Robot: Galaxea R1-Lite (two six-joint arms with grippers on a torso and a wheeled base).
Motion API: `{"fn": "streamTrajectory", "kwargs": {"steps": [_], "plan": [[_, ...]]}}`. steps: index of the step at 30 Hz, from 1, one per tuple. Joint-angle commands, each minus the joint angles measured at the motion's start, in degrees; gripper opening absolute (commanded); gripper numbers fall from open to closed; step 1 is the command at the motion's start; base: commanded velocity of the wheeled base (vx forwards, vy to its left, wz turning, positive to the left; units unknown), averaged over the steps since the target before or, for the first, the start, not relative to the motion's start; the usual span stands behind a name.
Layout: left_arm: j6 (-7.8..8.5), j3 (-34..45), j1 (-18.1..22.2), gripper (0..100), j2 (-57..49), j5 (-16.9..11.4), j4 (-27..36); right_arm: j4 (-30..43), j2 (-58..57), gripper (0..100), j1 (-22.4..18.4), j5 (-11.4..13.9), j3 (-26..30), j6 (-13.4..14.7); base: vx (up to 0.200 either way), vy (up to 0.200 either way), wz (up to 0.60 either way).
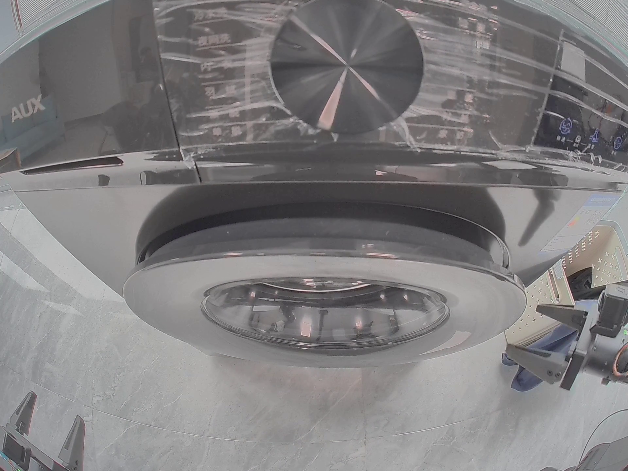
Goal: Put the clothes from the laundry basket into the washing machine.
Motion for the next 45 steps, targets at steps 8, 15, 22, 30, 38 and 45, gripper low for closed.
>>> {"fn": "streamTrajectory", "kwargs": {"steps": [8,15,22,30,38,45], "plan": [[0.0,0.9,0.0,100,-1.0,0.0,0.0,-10.6,13.0,100,3.0,-1.2,0.0,1.4,0.0,0.0,0.0],[0.0,0.9,0.0,100,-1.0,0.0,0.0,-10.6,11.8,100,5.5,-0.8,0.8,5.3,0.0,0.0,0.0],[0.0,0.9,0.0,100,-1.0,0.0,0.0,-9.9,8.9,100,5.3,0.7,4.9,4.6,0.0,0.0,0.0],[0.0,0.9,0.0,100,-1.0,0.0,0.0,-10.5,10.0,100,4.6,0.8,3.3,4.8,-0.05,0.0,0.0],[0.0,0.9,0.0,100,-1.0,0.0,0.0,-9.9,11.2,100,5.9,1.1,5.1,4.7,-0.1,0.0,0.0],[0.0,0.9,0.0,100,-1.0,0.0,0.0,-10.7,11.3,100,5.4,0.7,4.8,4.8,0.0,0.0,0.0]]}}
